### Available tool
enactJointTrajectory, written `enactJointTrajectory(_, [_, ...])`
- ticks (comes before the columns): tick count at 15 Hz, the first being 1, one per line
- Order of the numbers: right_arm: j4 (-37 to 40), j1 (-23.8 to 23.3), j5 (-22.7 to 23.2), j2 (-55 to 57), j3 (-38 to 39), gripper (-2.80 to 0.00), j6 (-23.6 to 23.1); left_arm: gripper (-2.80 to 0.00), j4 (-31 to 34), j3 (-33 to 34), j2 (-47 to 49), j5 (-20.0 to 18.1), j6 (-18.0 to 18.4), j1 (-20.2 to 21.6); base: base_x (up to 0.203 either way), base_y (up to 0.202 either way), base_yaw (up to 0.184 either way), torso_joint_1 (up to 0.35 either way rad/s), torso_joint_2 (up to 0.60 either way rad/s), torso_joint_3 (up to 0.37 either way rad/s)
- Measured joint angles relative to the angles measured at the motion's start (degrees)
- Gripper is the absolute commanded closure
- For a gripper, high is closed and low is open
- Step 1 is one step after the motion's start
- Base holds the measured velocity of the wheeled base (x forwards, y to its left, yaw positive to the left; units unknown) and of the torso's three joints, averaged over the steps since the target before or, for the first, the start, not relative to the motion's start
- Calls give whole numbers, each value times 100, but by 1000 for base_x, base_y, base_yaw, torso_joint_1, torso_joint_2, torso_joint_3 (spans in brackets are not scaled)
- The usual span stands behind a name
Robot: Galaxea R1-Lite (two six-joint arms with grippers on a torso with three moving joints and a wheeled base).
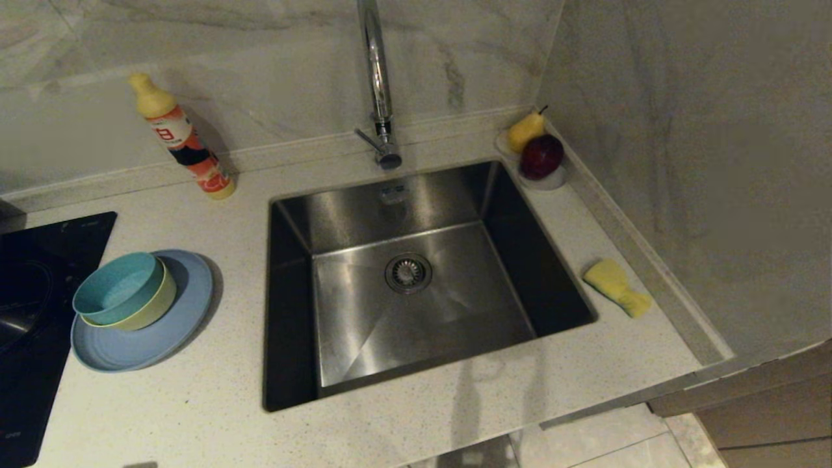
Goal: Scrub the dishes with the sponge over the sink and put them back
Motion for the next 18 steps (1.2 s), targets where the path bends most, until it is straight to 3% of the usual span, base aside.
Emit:
enactJointTrajectory(3, [1, 0, -1, 0, 0, 0, 0, 0, -1182, 677, -39, 96, 146, 0, 0, 0, 0, 0, 0, 0])
enactJointTrajectory(6, [-1, 0, 2, 0, 0, 0, 0, 0, -1993, 1090, -46, 51, 572, 0, 0, 0, 0, 0, 0, 0])
enactJointTrajectory(9, [2, 0, 2, 0, 0, 0, 0, 0, -1795, 1113, -46, -65, 491, 0, 0, 0, 0, 0, 0, 0])
enactJointTrajectory(12, [2, 0, -1, 0, 0, 0, -1, 0, -1757, 1158, -46, -613, 3, 0, 0, 0, 0, 0, 0, 0])
enactJointTrajectory(18, [-4, -2, -1, 0, 0, 0, -17, 0, -1731, 1183, -46, -627, -9, 0, 0, 0, 0, 0, 0, 0])
